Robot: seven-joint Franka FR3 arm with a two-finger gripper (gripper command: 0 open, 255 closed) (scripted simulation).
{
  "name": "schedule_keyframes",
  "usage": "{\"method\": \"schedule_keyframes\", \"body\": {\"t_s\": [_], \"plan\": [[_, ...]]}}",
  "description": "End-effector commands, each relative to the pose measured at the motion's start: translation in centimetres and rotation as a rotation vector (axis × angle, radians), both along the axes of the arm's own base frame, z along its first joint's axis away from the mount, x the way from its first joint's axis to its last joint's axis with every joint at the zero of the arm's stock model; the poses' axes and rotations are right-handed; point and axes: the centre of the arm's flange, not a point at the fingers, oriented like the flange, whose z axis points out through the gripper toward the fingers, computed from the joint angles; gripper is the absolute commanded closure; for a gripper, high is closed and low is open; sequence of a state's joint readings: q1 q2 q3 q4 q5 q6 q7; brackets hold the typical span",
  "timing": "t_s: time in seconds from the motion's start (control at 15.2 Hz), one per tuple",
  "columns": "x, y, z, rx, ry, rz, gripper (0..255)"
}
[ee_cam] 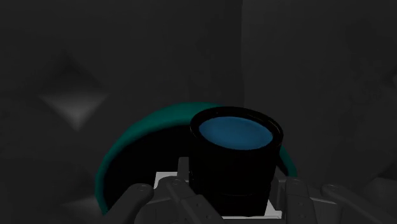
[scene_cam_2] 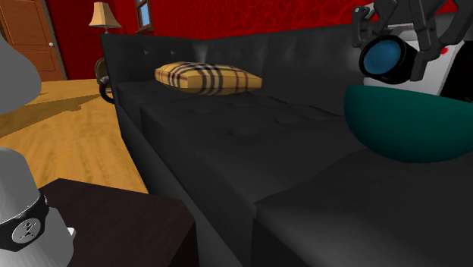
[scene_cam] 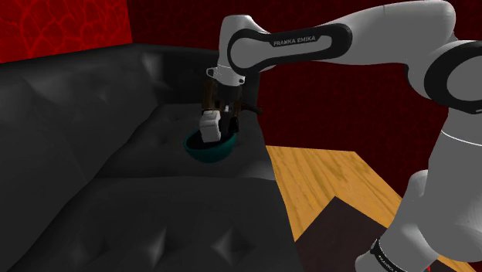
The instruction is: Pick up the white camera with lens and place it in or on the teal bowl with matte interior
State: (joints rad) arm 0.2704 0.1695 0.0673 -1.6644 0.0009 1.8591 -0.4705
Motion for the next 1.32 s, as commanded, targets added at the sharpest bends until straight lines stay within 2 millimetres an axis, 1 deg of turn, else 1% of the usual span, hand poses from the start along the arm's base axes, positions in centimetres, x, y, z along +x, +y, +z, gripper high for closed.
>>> {"method": "schedule_keyframes", "body": {"t_s": [0.0,0.07,0.13,0.46,0.66,0.73,1.25], "plan": [[0.0,0.1,-0.6,-0.003,0.012,0.002,255],[0.0,0.1,-0.6,-0.003,0.012,0.002,255],[0.0,0.2,-0.6,-0.003,0.012,0.002,0],[0.0,0.1,-0.6,-0.003,0.012,0.002,0],[0.0,0.0,3.3,-0.003,0.012,0.002,0],[-0.1,0.0,4.4,-0.003,0.012,0.002,0],[-0.1,0.0,4.4,-0.003,0.012,0.002,0]]}}
